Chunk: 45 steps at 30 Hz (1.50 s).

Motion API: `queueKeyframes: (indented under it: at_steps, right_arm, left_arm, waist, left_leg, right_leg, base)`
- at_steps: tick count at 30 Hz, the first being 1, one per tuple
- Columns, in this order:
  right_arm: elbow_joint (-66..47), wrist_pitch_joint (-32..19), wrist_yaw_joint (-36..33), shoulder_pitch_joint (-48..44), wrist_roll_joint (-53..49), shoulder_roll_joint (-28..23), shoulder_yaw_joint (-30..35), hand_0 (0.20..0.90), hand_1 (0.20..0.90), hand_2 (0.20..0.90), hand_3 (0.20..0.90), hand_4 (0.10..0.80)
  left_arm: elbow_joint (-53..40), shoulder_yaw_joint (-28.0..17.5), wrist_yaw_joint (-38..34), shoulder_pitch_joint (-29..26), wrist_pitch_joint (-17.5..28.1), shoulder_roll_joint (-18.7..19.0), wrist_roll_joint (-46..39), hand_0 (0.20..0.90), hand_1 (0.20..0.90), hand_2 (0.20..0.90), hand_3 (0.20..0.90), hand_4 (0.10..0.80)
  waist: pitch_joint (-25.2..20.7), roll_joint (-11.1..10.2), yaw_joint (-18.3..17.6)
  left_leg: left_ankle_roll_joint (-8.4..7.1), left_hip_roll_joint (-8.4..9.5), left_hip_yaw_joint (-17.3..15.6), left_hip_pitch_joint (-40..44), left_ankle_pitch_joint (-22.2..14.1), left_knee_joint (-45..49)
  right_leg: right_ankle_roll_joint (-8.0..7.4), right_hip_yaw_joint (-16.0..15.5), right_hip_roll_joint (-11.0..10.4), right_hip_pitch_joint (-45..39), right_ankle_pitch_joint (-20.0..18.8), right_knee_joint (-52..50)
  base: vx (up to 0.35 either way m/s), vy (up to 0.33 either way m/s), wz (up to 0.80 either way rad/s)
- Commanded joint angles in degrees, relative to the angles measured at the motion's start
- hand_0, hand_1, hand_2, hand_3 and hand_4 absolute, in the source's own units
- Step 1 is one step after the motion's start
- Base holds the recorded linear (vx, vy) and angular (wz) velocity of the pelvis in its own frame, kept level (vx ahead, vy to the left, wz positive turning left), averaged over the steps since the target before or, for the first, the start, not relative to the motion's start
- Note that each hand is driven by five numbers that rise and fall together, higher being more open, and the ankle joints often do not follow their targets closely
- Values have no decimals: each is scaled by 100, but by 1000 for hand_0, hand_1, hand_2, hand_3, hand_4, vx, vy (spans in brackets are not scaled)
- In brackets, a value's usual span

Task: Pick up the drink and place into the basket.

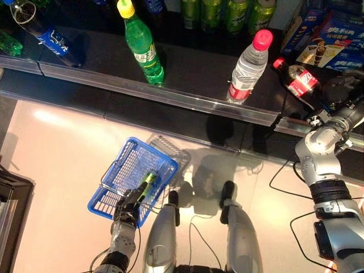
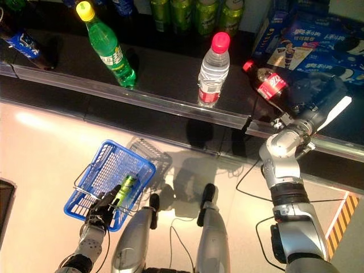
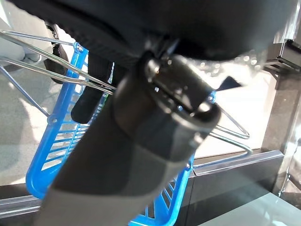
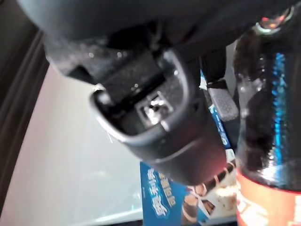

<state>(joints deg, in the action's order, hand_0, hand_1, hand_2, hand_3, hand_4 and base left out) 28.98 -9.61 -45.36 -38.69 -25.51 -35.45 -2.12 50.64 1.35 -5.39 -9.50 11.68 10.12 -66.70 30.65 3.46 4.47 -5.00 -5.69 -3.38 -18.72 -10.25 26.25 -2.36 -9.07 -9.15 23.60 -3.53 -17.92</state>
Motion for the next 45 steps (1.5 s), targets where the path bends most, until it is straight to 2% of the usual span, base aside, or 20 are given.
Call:
queueKeyframes:
  at_steps: [1,7,14,22,26,33,40,45]
  right_arm:
    - [-494,-102,791,-235,396,-912,130,900,900,900,900,800]
    - [-1156,228,1610,60,1072,-1386,-106,900,900,900,900,800]
    - [-1712,444,2265,390,1250,-1720,-152,900,900,900,900,800]
    - [-1950,1023,2921,710,1357,-1981,-233,900,900,900,900,800]
    - [-1690,1325,3312,715,1287,-2060,-475,900,900,900,900,800]
    - [-672,1888,3544,273,1158,-2186,-1142,900,900,900,900,800]
    - [564,2117,3661,-471,926,-2157,-1760,900,900,900,900,800]
    - [1086,2260,3865,-830,665,-2103,-1963,900,900,900,900,800]
  left_arm:
    - [-604,52,234,647,227,292,-7,300,300,300,200,100]
    - [-649,-164,265,813,160,395,15,300,300,300,200,100]
    - [-585,-323,330,897,104,472,21,300,300,300,200,100]
    - [-557,-437,275,872,81,593,69,300,300,300,200,100]
    - [-531,-449,250,803,56,727,55,300,300,300,200,100]
    - [-468,-328,157,613,47,926,0,300,300,300,200,100]
    - [-412,-175,99,419,18,1054,-45,300,300,300,200,100]
    - [-462,-98,88,353,-20,1074,-37,300,300,300,200,100]
  waist:
    - [-177,-62,-29]
    - [-209,-198,-59]
    - [-227,-344,-82]
    - [-248,-506,-80]
    - [-223,-590,-42]
    - [-135,-672,81]
    - [-86,-610,216]
    - [-86,-555,275]
  left_leg:
    - [160,113,124,-325,900,163]
    - [153,77,82,-235,908,51]
    - [167,58,26,-120,870,-56]
    - [184,17,-18,-57,794,-43]
    - [196,-7,7,-81,736,-28]
    - [230,-4,61,-143,689,-35]
    - [243,48,177,-258,684,-17]
    - [239,64,225,-340,689,21]
  right_leg:
    - [109,-306,45,-649,759,-289]
    - [78,-294,90,-742,725,-180]
    - [44,-278,118,-854,695,-64]
    - [0,-281,127,-984,647,26]
    - [-11,-314,134,-1000,621,46]
    - [-27,-392,136,-998,572,66]
    - [-14,-468,103,-902,573,-5]
    - [-3,-510,72,-810,596,-94]
  base:
    - [0,0,0]
    - [0,0,0]
    - [0,-1,-1]
    - [4,-2,1]
    - [13,-42,3]
    - [-2,-49,5]
    - [3,-28,6]
    - [6,-7,2]
